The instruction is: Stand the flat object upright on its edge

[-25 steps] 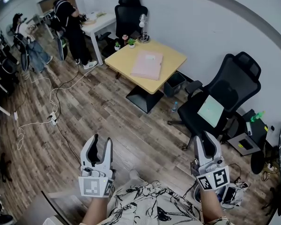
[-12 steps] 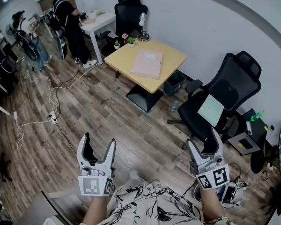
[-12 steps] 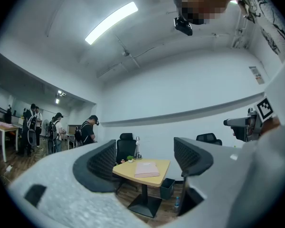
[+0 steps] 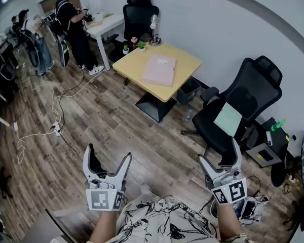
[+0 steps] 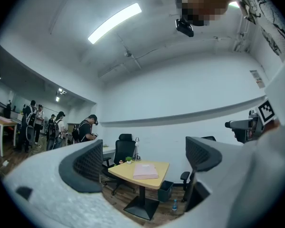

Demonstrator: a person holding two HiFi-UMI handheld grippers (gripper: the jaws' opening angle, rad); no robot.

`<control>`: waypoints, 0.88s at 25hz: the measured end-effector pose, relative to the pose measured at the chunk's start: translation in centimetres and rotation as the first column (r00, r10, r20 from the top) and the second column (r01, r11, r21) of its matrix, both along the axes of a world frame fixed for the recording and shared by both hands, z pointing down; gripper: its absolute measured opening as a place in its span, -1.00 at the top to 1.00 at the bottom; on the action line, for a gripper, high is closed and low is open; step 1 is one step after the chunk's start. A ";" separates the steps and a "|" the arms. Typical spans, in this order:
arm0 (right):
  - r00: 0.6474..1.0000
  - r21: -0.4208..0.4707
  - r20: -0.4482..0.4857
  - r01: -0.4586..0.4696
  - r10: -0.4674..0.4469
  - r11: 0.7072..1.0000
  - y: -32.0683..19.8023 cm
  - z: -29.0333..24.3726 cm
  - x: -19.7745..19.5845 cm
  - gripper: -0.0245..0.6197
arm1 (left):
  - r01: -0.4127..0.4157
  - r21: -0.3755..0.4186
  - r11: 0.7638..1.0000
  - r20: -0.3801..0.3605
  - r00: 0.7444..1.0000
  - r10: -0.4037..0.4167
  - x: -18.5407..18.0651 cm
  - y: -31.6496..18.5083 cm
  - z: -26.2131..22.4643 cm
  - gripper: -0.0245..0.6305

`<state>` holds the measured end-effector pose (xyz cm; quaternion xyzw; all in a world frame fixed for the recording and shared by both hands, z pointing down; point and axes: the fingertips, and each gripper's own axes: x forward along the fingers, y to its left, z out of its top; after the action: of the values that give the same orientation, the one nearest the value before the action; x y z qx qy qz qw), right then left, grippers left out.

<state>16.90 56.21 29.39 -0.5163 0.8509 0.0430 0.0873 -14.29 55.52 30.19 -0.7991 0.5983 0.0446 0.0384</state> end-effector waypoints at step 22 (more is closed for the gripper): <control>0.997 -0.006 -0.055 -0.047 0.047 0.999 -1.2 1.4 -5.6 -0.74 | -0.055 -0.041 0.998 -0.006 0.998 0.055 -4.7 -3.5 2.6 -0.73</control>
<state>11.26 54.98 30.77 -0.5352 0.8407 0.0561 0.0610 -19.00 52.04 32.75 -0.8159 0.5768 0.0352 0.0194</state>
